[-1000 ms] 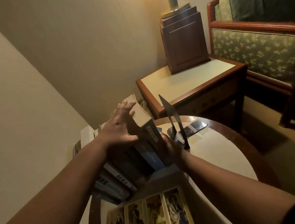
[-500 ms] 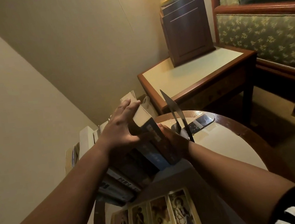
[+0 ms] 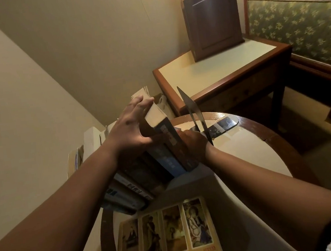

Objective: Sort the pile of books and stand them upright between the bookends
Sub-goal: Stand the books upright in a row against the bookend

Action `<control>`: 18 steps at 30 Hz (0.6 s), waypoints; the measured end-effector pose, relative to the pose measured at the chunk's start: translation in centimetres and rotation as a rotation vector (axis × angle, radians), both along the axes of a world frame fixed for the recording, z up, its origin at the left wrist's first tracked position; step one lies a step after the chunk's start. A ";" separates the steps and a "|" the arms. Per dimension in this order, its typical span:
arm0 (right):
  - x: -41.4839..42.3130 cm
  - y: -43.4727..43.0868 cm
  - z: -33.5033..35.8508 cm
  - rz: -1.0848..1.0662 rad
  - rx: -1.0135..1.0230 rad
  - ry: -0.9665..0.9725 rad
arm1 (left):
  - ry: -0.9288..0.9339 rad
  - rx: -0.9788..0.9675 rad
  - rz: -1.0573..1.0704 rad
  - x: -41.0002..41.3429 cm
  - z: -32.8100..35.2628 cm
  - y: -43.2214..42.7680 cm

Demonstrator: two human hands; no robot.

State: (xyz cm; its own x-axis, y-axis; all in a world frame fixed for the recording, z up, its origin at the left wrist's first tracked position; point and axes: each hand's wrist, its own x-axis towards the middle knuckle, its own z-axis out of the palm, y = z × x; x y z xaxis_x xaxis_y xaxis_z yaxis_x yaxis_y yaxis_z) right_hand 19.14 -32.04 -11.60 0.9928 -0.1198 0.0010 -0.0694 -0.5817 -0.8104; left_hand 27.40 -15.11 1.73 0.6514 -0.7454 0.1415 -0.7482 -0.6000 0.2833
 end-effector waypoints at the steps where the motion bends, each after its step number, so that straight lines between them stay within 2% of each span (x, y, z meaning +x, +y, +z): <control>1: -0.5 0.0 -0.5 -0.013 -0.030 0.025 | 0.001 0.002 0.000 0.0 0.0 0.0; 2: -1.8 0.2 -0.5 -0.090 -0.046 0.029 | 0.007 0.002 -0.001 0.1 0.0 0.0; 4: -4.7 0.8 -1.4 -0.233 0.170 0.036 | 0.032 0.001 0.001 0.0 0.3 -0.1; 5: -6.2 0.9 -1.6 -0.247 0.207 0.039 | 0.047 0.005 0.001 0.0 0.5 -0.1; 7: -8.7 1.7 -2.6 -0.194 0.229 0.124 | 0.072 0.018 0.008 -0.3 0.7 -0.2; 13: -12.2 2.8 -1.3 0.190 0.173 0.236 | 0.022 0.036 0.030 -0.4 0.3 0.1; 15: -12.6 2.4 -1.0 0.171 0.159 0.225 | 0.005 0.043 0.042 -0.4 0.3 0.1; 18: -13.5 0.7 -0.7 0.112 0.261 0.246 | 0.011 0.039 0.048 -0.7 0.4 0.3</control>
